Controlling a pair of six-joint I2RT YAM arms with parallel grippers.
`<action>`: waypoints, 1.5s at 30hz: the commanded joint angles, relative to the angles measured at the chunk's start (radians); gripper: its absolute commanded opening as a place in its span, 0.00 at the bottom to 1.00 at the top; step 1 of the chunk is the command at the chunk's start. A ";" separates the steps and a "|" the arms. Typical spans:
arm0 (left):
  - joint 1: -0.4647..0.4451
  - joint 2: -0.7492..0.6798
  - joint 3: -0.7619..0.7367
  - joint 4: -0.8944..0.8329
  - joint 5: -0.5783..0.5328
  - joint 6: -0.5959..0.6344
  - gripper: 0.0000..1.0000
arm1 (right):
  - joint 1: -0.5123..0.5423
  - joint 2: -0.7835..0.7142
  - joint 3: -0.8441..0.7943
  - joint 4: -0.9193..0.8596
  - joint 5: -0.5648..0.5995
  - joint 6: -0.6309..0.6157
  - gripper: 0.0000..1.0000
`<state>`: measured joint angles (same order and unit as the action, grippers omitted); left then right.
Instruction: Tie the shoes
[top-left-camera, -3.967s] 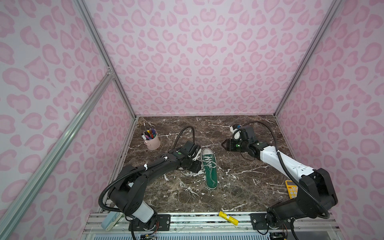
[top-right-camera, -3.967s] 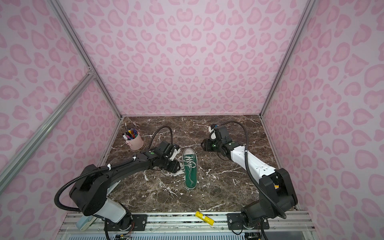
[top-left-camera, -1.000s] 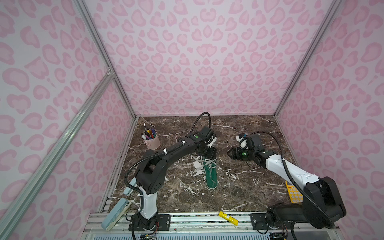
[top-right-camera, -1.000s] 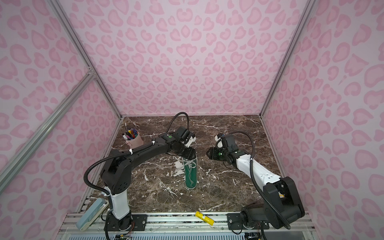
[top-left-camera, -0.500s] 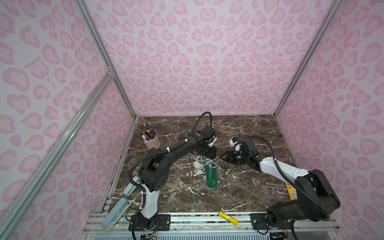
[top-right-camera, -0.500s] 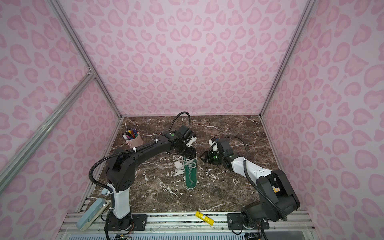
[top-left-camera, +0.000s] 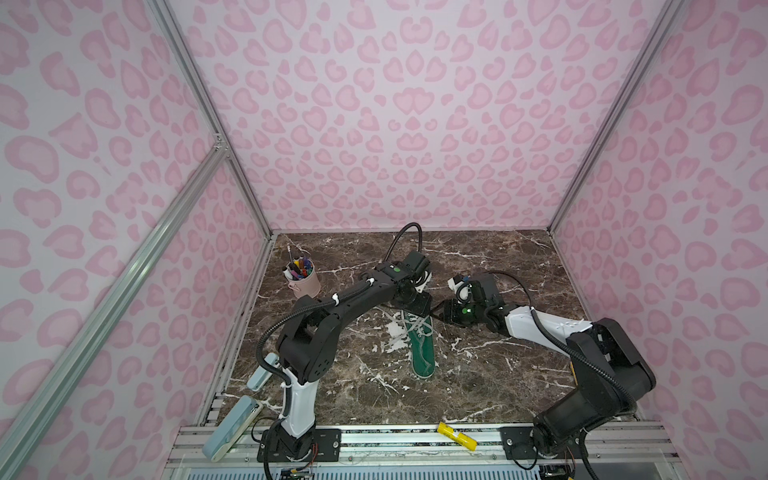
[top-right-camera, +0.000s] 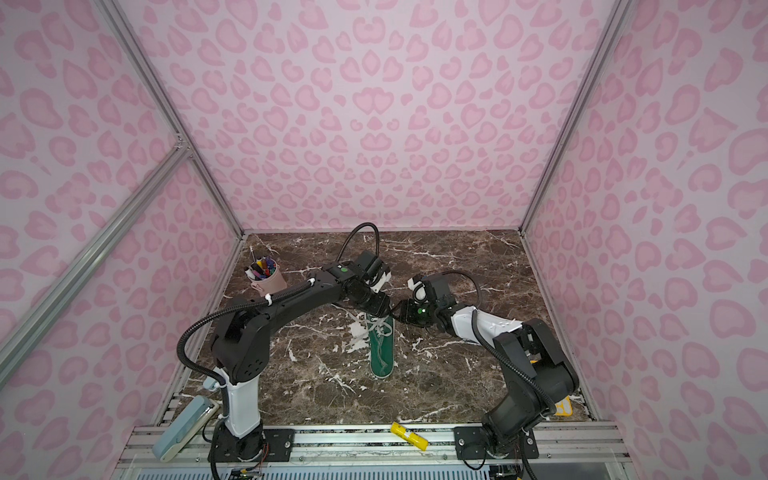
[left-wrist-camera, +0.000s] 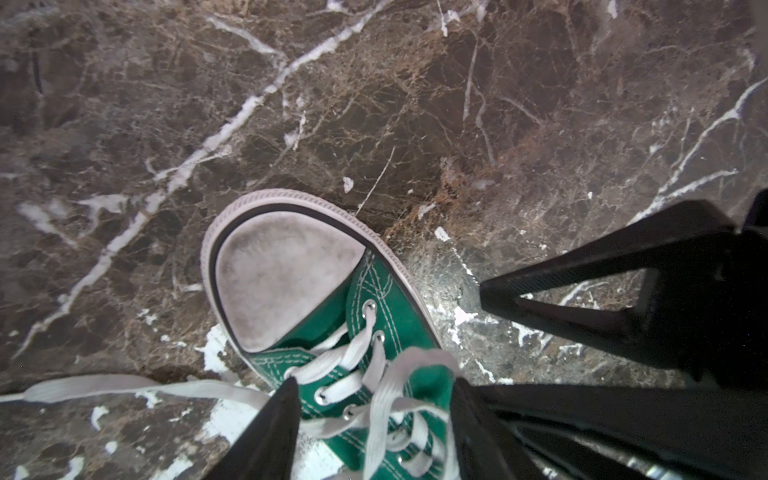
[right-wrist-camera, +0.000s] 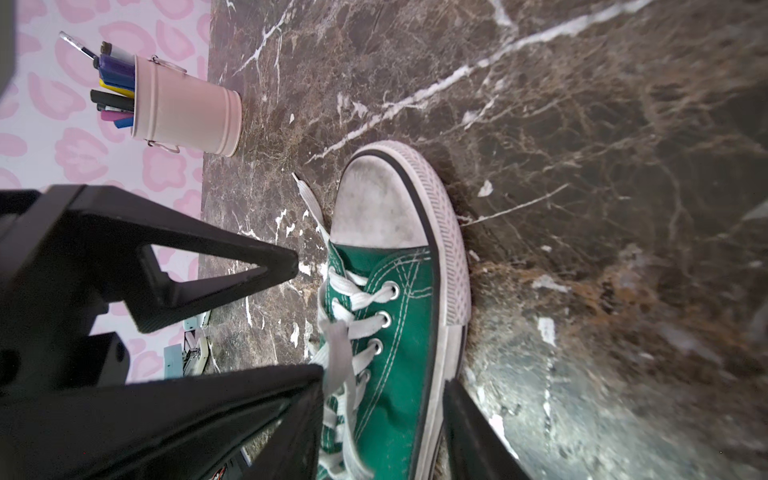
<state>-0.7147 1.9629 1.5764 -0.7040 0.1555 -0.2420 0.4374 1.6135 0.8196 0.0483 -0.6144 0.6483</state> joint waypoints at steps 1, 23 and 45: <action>-0.003 -0.020 -0.007 0.006 0.038 -0.005 0.60 | 0.001 0.024 0.007 -0.010 0.041 -0.016 0.48; 0.101 -0.154 -0.213 0.135 0.139 -0.094 0.49 | -0.040 -0.037 0.026 -0.133 0.099 -0.078 0.48; 0.130 -0.067 -0.293 0.218 0.212 -0.125 0.29 | -0.070 -0.087 0.000 -0.160 0.089 -0.087 0.48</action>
<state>-0.5846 1.8900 1.2884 -0.5064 0.3584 -0.3630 0.3687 1.5288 0.8276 -0.1024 -0.5240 0.5755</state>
